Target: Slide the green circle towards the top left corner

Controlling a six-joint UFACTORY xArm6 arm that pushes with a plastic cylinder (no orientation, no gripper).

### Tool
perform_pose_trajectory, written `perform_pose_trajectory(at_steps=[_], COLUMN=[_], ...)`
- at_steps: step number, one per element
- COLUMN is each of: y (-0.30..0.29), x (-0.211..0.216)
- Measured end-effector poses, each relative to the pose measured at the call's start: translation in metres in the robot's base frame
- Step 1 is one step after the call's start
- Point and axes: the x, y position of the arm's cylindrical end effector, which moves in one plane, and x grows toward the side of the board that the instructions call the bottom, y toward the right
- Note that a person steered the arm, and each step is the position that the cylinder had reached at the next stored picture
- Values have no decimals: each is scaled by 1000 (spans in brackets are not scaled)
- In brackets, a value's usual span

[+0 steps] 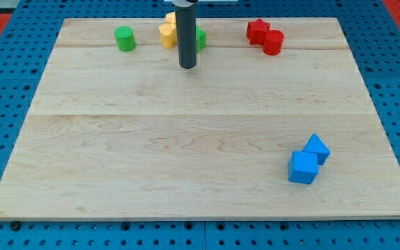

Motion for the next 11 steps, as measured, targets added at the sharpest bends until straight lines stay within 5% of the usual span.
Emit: perform_pose_trajectory(at_steps=[2,5,6,8,10,11], y=[8,139,113,-83,-79,-122], x=[0,13,48,23,-47,-68])
